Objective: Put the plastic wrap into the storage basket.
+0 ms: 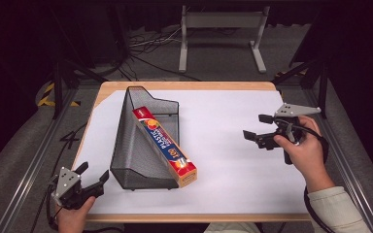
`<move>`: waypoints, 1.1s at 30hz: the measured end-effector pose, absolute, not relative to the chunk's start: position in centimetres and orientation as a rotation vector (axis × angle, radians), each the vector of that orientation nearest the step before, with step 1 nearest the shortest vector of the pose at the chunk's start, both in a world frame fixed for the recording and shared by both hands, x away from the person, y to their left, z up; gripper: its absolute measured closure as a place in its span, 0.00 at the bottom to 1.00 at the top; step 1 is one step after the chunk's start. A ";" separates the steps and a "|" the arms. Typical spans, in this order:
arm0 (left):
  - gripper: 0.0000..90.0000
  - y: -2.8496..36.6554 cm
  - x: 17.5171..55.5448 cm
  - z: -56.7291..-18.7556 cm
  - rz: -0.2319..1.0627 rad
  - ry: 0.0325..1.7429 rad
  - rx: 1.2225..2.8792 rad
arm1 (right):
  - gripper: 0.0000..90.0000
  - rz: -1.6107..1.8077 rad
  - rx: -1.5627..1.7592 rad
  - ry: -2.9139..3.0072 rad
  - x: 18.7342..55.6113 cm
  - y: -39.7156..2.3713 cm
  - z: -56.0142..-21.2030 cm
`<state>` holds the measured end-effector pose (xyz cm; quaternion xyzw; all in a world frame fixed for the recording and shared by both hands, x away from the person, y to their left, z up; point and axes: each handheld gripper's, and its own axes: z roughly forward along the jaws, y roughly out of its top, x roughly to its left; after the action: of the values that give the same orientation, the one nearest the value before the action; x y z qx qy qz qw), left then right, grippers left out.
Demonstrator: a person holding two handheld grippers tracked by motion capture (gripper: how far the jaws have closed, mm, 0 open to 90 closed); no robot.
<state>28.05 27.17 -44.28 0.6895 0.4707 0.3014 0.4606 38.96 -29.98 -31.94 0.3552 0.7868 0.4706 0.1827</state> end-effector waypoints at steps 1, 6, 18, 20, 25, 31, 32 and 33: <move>0.25 27.2 28.0 -44.3 0.743 1.159 1.698 | 0.12 1.329 1.002 2.218 38.9 -30.2 -32.2; 0.25 27.4 27.7 -44.3 0.746 1.168 1.692 | 0.11 1.325 1.016 2.209 38.7 -31.5 -33.8; 0.24 27.4 27.5 -44.3 0.742 1.162 1.692 | 0.10 1.347 1.021 2.204 37.7 -33.0 -37.4; 0.24 27.4 27.6 -44.3 0.741 1.160 1.694 | 0.10 1.340 1.024 2.208 37.5 -33.1 -38.2; 0.24 27.3 27.7 -44.2 0.740 1.149 1.705 | 0.10 1.348 1.021 2.222 37.0 -33.2 -39.7; 0.24 27.2 27.7 -44.2 0.741 1.142 1.708 | 0.10 1.341 1.035 2.206 36.1 -33.3 -41.2; 0.24 27.2 27.7 -44.3 0.741 1.143 1.710 | 0.10 1.353 1.039 2.202 35.9 -33.4 -41.4; 0.24 27.2 27.7 -44.3 0.741 1.143 1.710 | 0.10 1.364 1.042 2.191 35.8 -33.5 -41.6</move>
<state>27.66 27.20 -44.26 0.6946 0.4643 0.3011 0.4596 35.77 -33.49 -41.65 0.3685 0.7746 0.4823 0.1780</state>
